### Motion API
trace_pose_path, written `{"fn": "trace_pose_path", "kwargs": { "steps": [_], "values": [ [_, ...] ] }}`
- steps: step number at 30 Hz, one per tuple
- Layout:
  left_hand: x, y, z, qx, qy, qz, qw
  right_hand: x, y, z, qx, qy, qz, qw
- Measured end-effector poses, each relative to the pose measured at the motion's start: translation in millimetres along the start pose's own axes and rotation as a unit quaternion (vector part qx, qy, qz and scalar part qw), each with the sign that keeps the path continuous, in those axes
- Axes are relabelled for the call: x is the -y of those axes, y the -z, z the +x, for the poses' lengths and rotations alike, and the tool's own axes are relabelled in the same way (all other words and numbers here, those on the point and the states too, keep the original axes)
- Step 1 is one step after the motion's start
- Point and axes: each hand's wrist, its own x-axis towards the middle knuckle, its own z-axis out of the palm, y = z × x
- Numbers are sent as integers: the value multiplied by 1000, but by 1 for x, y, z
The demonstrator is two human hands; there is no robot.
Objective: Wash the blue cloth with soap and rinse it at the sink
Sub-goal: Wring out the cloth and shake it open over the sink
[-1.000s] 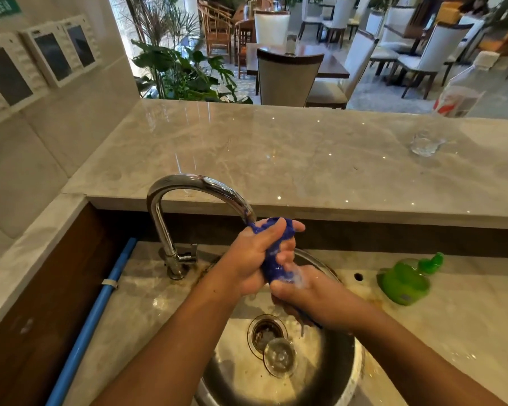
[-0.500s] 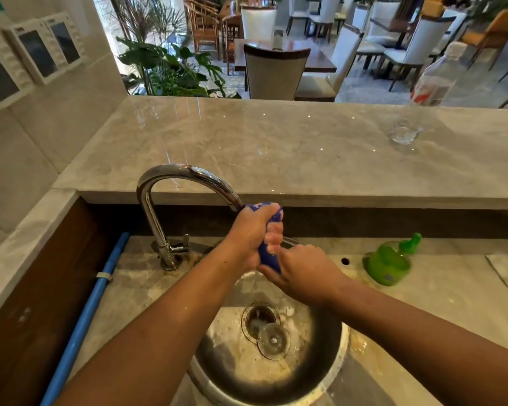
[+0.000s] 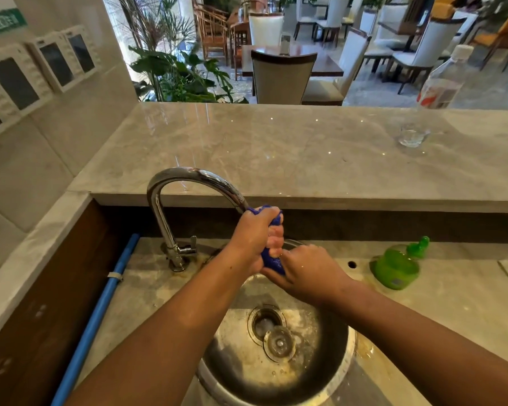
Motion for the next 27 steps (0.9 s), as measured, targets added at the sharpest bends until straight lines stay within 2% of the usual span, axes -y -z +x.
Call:
{"fn": "trace_pose_path", "kwargs": {
  "steps": [17, 27],
  "values": [
    [2, -6, -8, -35, 6, 5, 999, 3, 5, -6, -8, 15, -51, 999],
    [4, -7, -12, -57, 0, 15, 998, 6, 5, -9, 6, 13, -43, 999]
  ]
}}
